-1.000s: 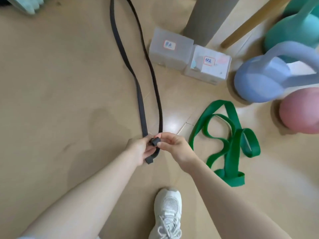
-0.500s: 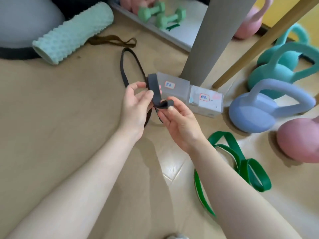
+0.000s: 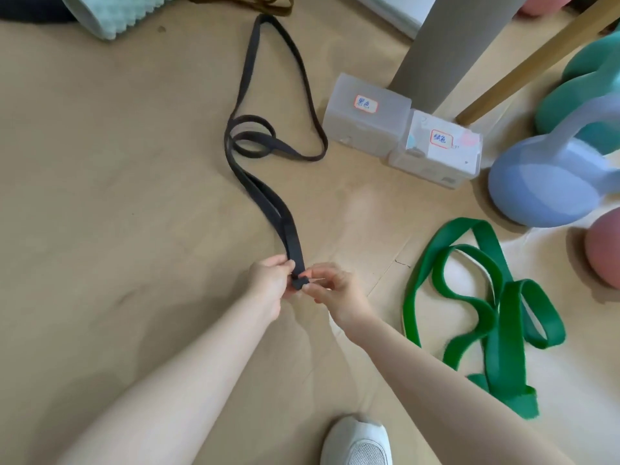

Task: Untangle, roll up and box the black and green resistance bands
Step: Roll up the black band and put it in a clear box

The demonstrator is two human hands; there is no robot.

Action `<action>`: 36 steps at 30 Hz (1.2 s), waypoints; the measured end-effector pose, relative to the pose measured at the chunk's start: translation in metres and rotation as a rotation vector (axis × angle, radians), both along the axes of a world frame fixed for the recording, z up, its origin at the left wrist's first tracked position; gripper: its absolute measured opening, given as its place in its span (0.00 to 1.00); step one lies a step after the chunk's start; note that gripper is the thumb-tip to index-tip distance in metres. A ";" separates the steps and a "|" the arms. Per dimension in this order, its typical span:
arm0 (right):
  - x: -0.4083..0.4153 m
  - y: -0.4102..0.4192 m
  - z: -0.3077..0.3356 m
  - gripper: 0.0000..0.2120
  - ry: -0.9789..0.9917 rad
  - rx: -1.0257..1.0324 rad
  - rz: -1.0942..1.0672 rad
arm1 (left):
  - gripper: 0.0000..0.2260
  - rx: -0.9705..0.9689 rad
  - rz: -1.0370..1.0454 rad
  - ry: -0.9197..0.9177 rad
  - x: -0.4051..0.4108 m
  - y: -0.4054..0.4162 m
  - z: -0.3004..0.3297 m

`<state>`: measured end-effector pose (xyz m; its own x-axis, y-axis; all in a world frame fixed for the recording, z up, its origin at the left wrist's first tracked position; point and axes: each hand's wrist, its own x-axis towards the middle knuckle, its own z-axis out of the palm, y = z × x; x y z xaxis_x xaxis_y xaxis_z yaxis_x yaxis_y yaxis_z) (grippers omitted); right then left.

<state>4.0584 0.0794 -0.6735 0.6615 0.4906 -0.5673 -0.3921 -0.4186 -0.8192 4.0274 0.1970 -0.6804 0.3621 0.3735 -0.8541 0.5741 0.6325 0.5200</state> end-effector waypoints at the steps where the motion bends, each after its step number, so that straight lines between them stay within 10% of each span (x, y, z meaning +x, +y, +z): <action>1: -0.002 -0.002 -0.005 0.10 -0.001 -0.016 -0.018 | 0.16 -0.005 0.001 -0.019 -0.001 0.001 -0.002; 24: -0.008 0.009 -0.009 0.09 0.228 -0.077 -0.167 | 0.09 -0.116 -0.080 -0.134 -0.040 0.008 0.003; 36: -0.009 -0.002 -0.011 0.16 -0.619 -0.061 0.351 | 0.06 -0.180 0.067 -0.128 -0.034 0.015 0.013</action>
